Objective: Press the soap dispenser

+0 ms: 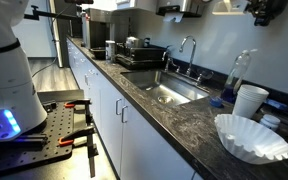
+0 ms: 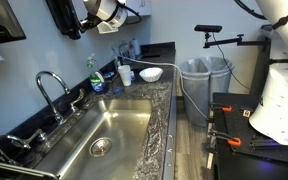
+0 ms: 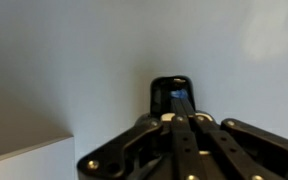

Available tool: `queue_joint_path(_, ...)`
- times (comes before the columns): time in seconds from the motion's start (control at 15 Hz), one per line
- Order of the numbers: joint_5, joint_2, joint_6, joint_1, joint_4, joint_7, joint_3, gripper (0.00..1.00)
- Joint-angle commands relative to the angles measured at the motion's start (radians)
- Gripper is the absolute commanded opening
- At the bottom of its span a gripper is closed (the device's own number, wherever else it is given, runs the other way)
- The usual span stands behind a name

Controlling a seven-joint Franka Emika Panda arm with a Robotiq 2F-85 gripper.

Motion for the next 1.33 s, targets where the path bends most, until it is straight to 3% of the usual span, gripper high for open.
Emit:
queue_joint_path(0.0,-0.007,0.068,0.01,-0.003,0.096,0.006,0.001,0.0)
queue_joint_path(0.73,-0.021,0.178,-0.021,0.017,0.235,0.036,-0.038,0.0)
queue_joint_path(1.27,-0.02,0.203,-0.022,0.026,0.27,0.037,-0.048,0.0)
